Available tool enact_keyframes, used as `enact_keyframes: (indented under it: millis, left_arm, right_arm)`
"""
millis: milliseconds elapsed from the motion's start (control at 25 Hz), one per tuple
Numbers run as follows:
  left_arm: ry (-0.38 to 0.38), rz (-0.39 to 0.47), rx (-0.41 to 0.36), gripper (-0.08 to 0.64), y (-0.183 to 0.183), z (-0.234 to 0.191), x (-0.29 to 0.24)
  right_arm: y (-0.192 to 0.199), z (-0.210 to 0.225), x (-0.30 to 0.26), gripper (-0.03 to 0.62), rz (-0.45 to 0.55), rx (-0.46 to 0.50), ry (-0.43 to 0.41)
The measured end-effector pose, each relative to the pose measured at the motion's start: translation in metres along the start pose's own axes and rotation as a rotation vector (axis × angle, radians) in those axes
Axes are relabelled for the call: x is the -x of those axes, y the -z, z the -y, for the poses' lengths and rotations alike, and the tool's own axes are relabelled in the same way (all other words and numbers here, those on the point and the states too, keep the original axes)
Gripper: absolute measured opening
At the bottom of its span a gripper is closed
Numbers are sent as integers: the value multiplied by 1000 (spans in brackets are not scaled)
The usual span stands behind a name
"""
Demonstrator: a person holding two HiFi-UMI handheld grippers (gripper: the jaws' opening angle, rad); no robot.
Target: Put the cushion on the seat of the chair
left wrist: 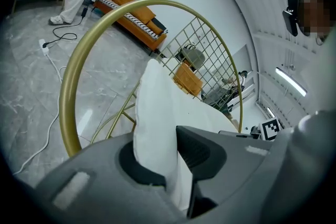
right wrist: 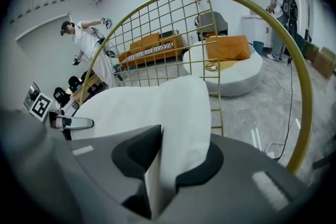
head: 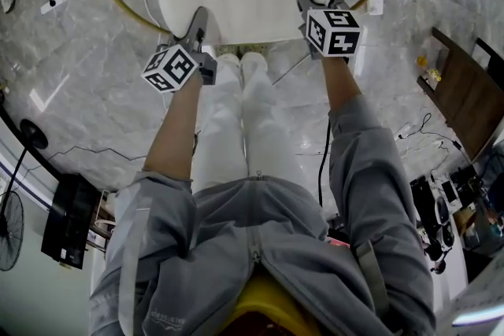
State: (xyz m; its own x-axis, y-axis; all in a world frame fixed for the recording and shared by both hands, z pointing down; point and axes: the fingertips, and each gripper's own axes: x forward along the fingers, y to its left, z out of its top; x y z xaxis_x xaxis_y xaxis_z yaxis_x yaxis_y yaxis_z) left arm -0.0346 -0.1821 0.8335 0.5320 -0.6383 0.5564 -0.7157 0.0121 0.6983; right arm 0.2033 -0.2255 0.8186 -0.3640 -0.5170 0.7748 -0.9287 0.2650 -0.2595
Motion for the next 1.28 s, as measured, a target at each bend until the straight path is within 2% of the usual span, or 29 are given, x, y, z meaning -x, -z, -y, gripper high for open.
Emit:
enact_keyframes:
  millis: [200,280,320,360,520,640,720,760,840,920,1000,1080,1120,1160,1240,1280]
  left_arm:
    - [-49,-24,20,91,3,-9,-5]
    - [-73,-36,42,167,6,-13,-7]
    - [-88,-40,54,245,6,-13,-8]
    - [-107,-42,57,292,6,-13,-7]
    - [-249,-35,16,377,-1,-20,15]
    - [-345,-19,-28,390,-3,-26,35]
    - [-401,-3,-92,391,-8,-27,48]
    - [-419,5,-126,391,-10,-26,53]
    - [-433,10,-185,390,-13,-20,59]
    - [-423,15,-228,368,-17,-13,62]
    - [-403,28,-273,298,-24,-4,63]
    - [-385,48,-323,238,-34,8,65]
    - [-375,60,-347,206,-40,15,67]
    - [-360,73,-368,175,-46,23,70]
    - [-317,96,-407,105,-58,43,76]
    - [-293,106,-427,76,-64,54,79]
  right_arm:
    - [2,3,-7,101,-27,15,23]
    - [7,5,-11,106,-40,14,37]
    - [9,6,-12,106,-42,8,47]
    - [10,8,-12,106,-43,0,55]
    - [12,7,-11,112,-39,-15,73]
    - [12,9,-13,133,-34,8,110]
    - [12,18,-11,189,-42,27,176]
    - [13,24,-10,260,-52,25,215]
    - [16,35,-3,371,-73,25,278]
    - [15,40,7,389,-67,57,324]
    - [11,41,17,411,-49,89,357]
    - [6,36,27,403,-29,86,365]
    - [3,32,34,376,-17,81,364]
    - [-1,27,42,328,-1,81,365]
    - [-13,18,61,171,44,91,368]
    - [-20,12,70,129,68,94,368]
